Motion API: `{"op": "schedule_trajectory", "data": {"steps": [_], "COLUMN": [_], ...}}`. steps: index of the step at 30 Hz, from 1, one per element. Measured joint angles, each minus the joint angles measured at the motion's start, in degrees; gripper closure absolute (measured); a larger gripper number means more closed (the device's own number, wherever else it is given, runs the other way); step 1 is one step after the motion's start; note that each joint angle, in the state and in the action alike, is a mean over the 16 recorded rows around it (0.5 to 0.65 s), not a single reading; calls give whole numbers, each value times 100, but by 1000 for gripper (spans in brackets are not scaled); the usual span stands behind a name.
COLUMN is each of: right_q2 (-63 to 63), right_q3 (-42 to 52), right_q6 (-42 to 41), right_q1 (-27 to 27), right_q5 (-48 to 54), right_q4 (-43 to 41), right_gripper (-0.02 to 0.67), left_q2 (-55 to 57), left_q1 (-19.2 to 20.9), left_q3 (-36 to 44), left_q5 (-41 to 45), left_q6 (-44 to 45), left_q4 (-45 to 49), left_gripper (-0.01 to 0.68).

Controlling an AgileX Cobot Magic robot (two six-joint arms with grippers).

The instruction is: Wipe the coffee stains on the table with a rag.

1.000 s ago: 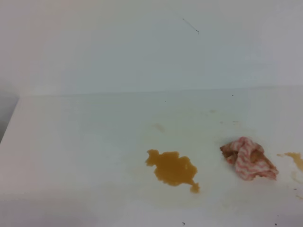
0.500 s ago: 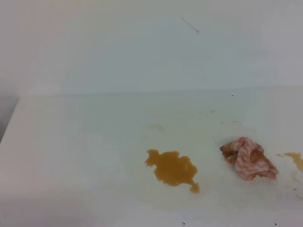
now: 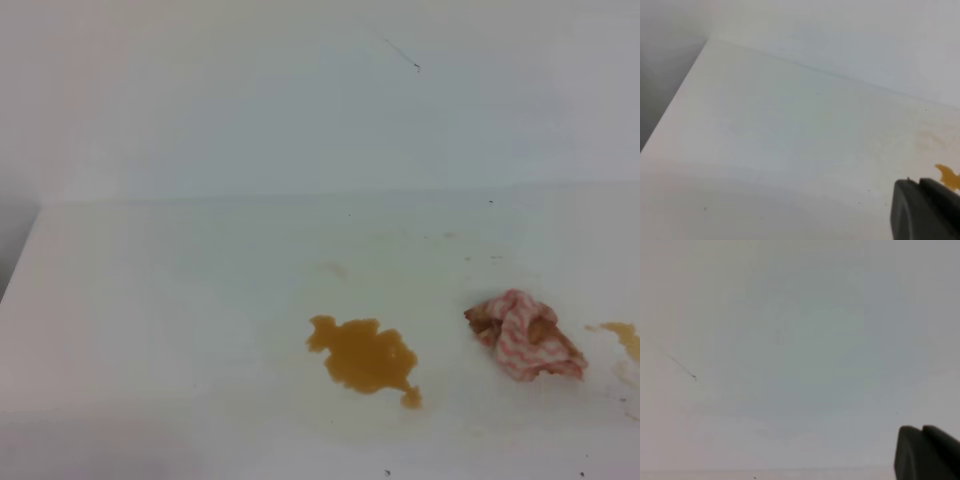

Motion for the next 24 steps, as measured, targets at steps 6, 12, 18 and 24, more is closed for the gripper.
{"op": "schedule_trajectory", "data": {"steps": [6, 12, 18, 24], "right_q2": [1, -3, 96, 592], "right_q3": [0, -128, -629, -1450], "right_q6": [84, 352, 524, 530], "right_q1": [0, 0, 0, 0], "right_q5": [-504, -874, -630, 285], "right_q4": [15, 60, 109, 133], "right_gripper": [651, 651, 651, 651], "left_q2": [0, 0, 0, 0], "left_q1": [0, 0, 0, 0], "left_q3": [0, 0, 0, 0], "left_q5": [0, 0, 0, 0], "left_q6": [0, 0, 0, 0], "left_q4": [0, 0, 0, 0], "left_gripper": [678, 678, 678, 678]}}
